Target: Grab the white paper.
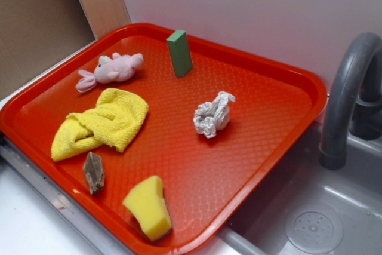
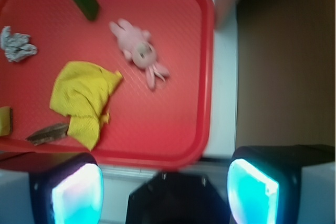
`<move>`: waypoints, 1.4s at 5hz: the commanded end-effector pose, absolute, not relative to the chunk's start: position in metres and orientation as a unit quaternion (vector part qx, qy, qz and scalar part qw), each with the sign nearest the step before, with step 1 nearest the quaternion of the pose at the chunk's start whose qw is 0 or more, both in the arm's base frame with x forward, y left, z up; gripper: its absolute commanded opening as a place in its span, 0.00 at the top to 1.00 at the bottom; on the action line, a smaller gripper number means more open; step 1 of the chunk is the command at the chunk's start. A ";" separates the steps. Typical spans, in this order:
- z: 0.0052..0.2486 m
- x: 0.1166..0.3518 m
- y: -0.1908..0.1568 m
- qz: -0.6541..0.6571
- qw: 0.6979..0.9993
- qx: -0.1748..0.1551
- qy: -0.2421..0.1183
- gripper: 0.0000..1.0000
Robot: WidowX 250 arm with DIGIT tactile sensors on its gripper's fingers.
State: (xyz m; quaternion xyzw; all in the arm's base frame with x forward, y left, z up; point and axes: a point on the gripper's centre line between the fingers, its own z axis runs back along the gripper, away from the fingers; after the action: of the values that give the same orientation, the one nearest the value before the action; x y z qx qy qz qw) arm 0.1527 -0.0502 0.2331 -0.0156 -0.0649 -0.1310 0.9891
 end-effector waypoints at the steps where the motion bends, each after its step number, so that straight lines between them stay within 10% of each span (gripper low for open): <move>1: 0.243 0.209 -0.137 -0.374 0.920 0.029 -0.115 0.00; 5: 0.158 0.220 -0.239 -0.774 0.630 -0.019 -0.064 0.00; 7: 0.127 0.223 -0.277 -0.820 0.568 -0.051 -0.041 0.00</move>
State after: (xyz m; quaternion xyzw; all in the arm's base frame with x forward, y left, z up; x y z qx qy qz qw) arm 0.2459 -0.2785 0.1023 -0.0549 -0.0028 -0.8106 0.5830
